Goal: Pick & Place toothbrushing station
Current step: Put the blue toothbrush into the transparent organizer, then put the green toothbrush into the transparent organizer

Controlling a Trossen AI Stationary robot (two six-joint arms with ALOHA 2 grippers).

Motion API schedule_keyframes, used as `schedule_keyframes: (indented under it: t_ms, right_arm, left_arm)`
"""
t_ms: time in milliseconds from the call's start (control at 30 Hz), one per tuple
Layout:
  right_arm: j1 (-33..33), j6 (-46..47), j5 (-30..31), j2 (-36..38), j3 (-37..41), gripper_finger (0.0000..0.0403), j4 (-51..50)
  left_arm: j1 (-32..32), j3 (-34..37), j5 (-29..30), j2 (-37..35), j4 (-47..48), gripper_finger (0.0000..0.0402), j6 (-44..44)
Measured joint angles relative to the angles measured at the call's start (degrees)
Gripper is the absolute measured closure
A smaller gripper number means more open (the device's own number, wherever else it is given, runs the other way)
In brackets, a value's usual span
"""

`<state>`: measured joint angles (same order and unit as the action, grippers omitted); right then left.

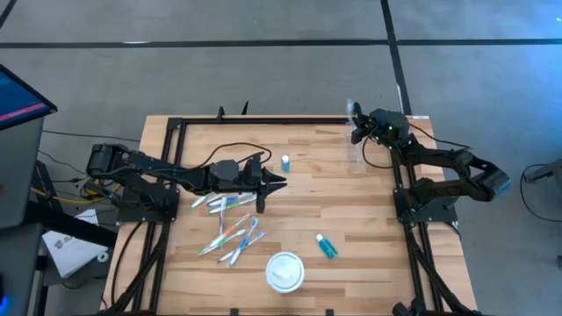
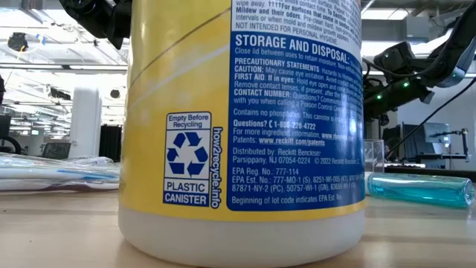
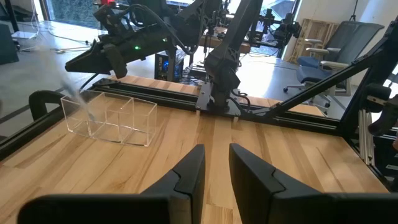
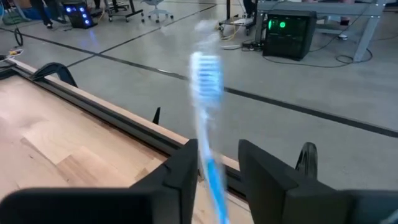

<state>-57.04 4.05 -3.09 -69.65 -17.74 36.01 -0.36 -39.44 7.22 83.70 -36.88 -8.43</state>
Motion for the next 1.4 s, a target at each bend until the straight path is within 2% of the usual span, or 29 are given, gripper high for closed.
schedule_keyframes:
  t_ms: [267,533,1133,1400]
  right_arm:
    - [0.0,-0.01,0.02,0.0,0.0,0.0255,0.0]
    - [0.0,0.04,-0.37,0.0,0.0,0.0251,0.0]
    - [0.86,2.01,-19.19,0.01,-0.02,0.027,0.03]
    - [7.09,1.46,-20.71,0.02,-0.02,0.0273,0.06]
  left_arm:
    - [0.0,0.0,-0.02,0.0,0.0,0.0335,0.0]
    - [0.0,0.0,-0.01,0.0,0.01,0.0335,0.02]
    - [0.02,0.0,0.0,0.0,0.04,0.0335,0.02]
    - [0.02,-0.02,-0.02,0.02,2.14,0.0335,0.02]
